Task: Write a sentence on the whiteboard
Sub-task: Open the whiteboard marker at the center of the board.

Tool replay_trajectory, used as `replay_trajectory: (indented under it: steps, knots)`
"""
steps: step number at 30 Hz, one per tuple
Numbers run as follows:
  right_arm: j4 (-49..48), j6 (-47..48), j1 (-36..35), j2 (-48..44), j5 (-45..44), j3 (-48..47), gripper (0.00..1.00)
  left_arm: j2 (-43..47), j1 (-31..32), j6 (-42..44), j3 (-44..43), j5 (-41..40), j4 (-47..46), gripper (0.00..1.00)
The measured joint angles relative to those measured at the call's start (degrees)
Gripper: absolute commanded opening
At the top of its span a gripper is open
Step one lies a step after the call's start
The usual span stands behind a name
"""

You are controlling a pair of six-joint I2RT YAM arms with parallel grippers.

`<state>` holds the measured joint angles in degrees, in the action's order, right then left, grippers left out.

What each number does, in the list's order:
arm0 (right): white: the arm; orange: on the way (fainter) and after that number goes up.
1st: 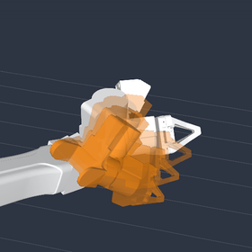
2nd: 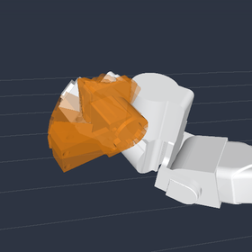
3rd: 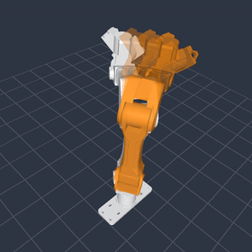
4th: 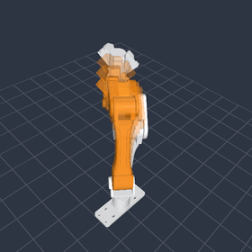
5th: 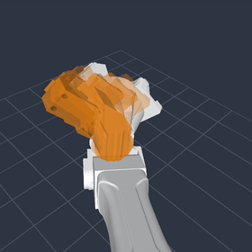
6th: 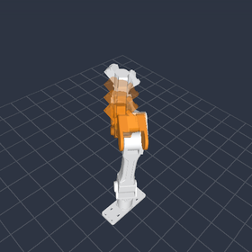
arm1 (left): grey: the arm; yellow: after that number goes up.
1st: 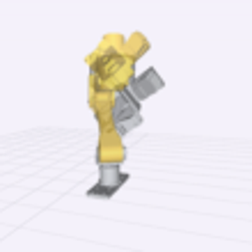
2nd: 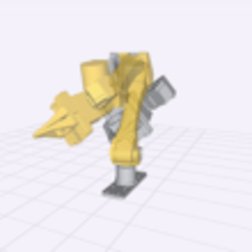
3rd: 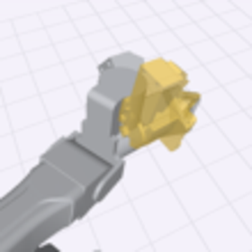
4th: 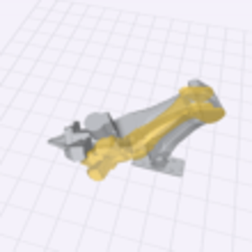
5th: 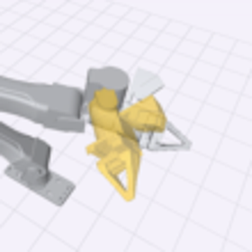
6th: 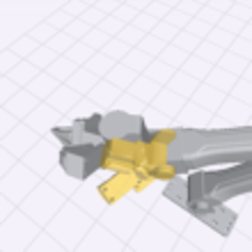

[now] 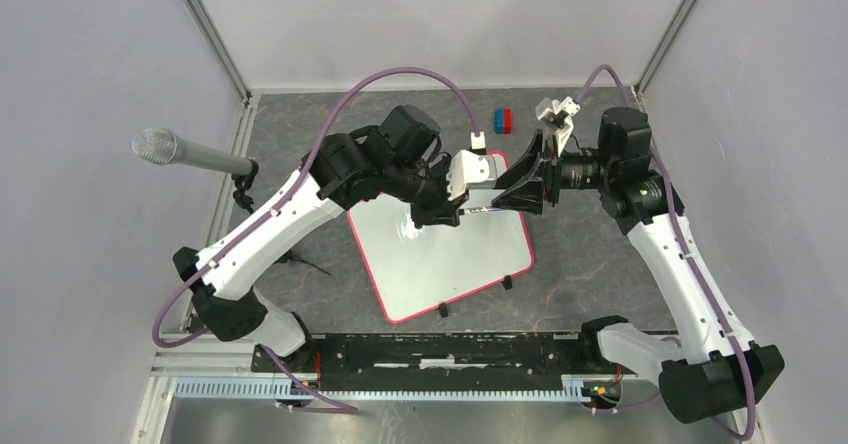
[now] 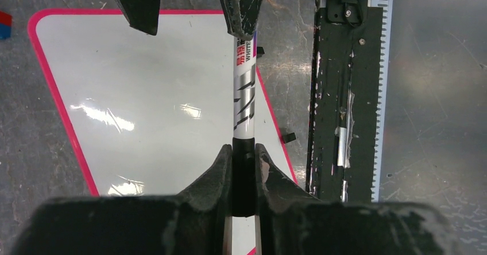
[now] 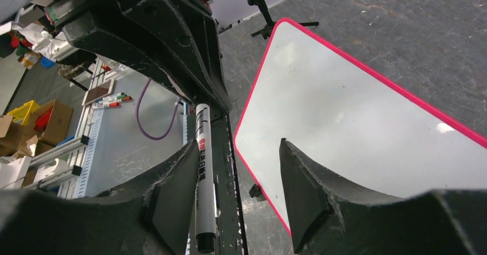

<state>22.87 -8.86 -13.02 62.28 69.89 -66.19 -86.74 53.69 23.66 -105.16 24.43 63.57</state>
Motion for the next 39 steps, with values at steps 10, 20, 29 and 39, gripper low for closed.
replay_trajectory:
  steps: [10, 20, 29, 39]
  knots:
    - [2.23, 2.03, -0.94, -0.15, 0.26, 0.07, 0.57, -0.83, -1.27, 0.0, 0.28, 1.4, 0.33, 0.02]
    - [-0.26, -1.84, -2.75, -0.87, 1.62, 2.34, 0.46, -0.83, -2.99, -0.07, 0.57, 2.84, -1.66, 0.02]
    - [-4.44, -5.77, -3.23, -0.79, 1.62, 2.34, 0.45, -0.83, -2.99, -0.07, 1.25, 4.2, -2.01, 0.02]
    - [-6.51, -7.78, -4.39, -0.42, 0.92, 2.8, 0.38, -0.83, -2.99, -0.07, 1.25, 4.11, -2.01, 0.02]
